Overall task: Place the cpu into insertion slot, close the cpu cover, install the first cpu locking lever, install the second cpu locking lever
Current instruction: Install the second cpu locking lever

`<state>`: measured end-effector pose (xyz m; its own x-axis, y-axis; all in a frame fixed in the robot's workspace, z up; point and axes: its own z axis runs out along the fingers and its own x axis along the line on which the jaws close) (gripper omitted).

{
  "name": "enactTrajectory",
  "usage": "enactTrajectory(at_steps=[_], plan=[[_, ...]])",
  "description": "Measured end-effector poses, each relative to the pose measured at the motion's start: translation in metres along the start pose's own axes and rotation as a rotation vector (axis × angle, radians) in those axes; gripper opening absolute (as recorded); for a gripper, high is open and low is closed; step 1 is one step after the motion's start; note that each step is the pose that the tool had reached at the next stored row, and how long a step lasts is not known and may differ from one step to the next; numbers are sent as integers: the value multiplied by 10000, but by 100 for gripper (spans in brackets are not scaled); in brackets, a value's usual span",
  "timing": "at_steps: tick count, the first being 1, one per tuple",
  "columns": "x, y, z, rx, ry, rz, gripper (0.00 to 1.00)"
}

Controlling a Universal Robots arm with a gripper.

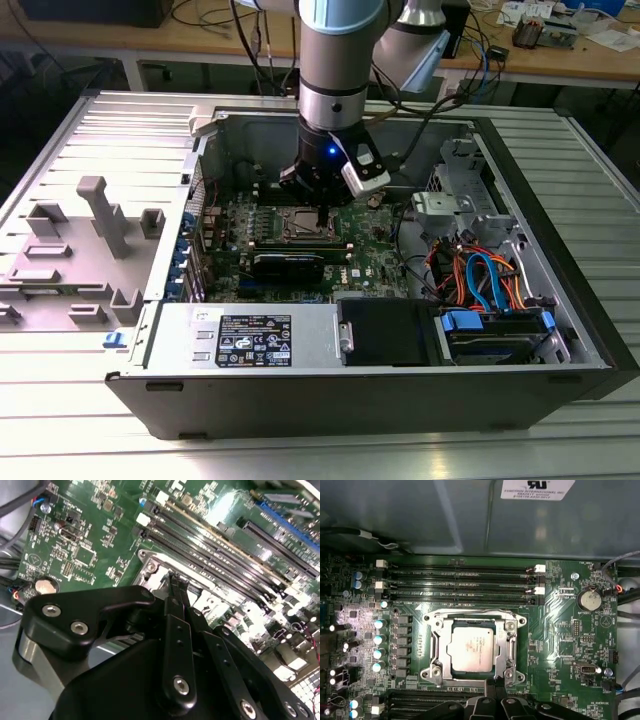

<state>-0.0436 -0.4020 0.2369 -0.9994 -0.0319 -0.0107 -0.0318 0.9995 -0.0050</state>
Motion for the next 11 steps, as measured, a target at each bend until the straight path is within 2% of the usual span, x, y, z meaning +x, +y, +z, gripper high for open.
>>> enactTrajectory(at_steps=[5, 8, 10, 11], plan=[[56, -92, -1, 0, 18, 0, 11], [187, -107, 0, -20, 30, -1, 11], [305, -114, 4, -34, 30, 0, 11], [316, -125, 5, -43, 31, -1, 11]])
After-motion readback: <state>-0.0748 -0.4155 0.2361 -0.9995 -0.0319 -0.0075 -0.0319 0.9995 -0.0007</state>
